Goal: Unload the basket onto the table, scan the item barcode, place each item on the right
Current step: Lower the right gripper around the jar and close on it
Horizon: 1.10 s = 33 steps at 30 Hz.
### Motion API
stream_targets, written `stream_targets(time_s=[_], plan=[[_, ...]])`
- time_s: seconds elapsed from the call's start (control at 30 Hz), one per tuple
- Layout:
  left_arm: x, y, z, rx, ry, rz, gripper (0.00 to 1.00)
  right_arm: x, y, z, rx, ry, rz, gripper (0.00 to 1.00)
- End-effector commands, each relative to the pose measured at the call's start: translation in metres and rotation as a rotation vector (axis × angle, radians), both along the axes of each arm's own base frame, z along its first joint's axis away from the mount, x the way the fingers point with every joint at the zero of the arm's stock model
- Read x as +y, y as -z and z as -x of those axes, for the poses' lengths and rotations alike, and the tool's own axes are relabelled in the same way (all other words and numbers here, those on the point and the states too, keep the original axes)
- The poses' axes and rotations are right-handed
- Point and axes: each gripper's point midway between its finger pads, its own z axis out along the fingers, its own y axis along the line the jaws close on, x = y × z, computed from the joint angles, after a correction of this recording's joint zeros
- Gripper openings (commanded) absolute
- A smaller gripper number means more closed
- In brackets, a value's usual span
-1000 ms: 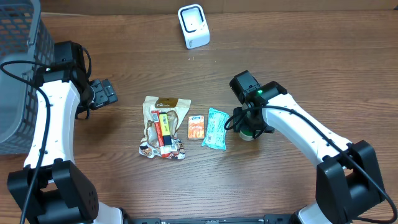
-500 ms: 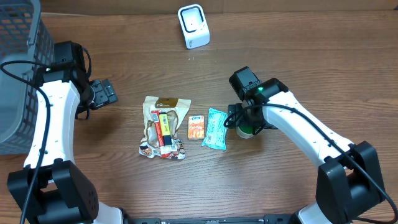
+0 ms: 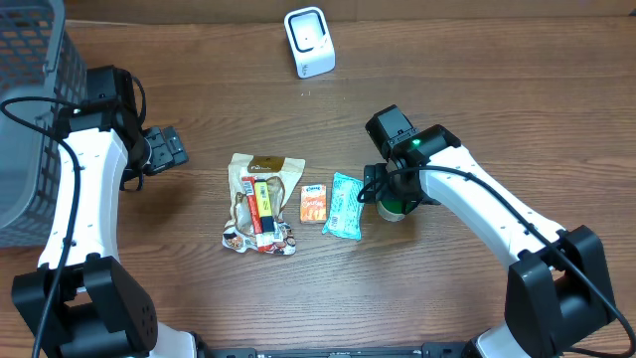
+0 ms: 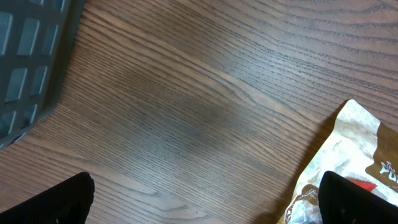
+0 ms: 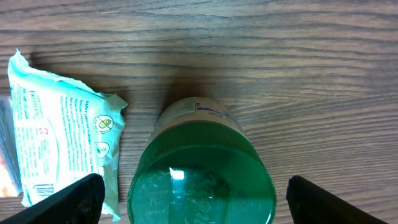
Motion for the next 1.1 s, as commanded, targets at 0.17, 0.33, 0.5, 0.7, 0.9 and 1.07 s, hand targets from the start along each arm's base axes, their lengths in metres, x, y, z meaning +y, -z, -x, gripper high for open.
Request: stream_targets(time_s=[0.17,0.33,0.5,0.7,0.9,1.07], plan=[[0.001,-0.001,-0.003,-0.001,0.013,-0.005,1.00,-0.004,0.020,0.007,0.013,0.003,0.003,0.90],[0.001,-0.001,-0.003,-0.001,0.013,-0.005,1.00,-0.004,0.030,0.007,-0.001,0.003,-0.004,0.89],[0.001,-0.001,-0.003,-0.001,0.013,-0.005,1.00,-0.006,0.041,0.011,0.000,0.002,-0.004,0.89],[0.001,-0.001,-0.003,-0.001,0.013,-0.005,1.00,-0.007,0.045,0.010,-0.013,0.003,-0.002,0.88],[0.001,-0.001,-0.003,-0.001,0.013,-0.005,1.00,-0.002,0.044,0.002,-0.048,0.003,-0.019,0.86],[0.001,-0.001,-0.003,-0.001,0.013,-0.005,1.00,-0.010,0.043,-0.001,-0.063,0.005,0.026,0.86]])
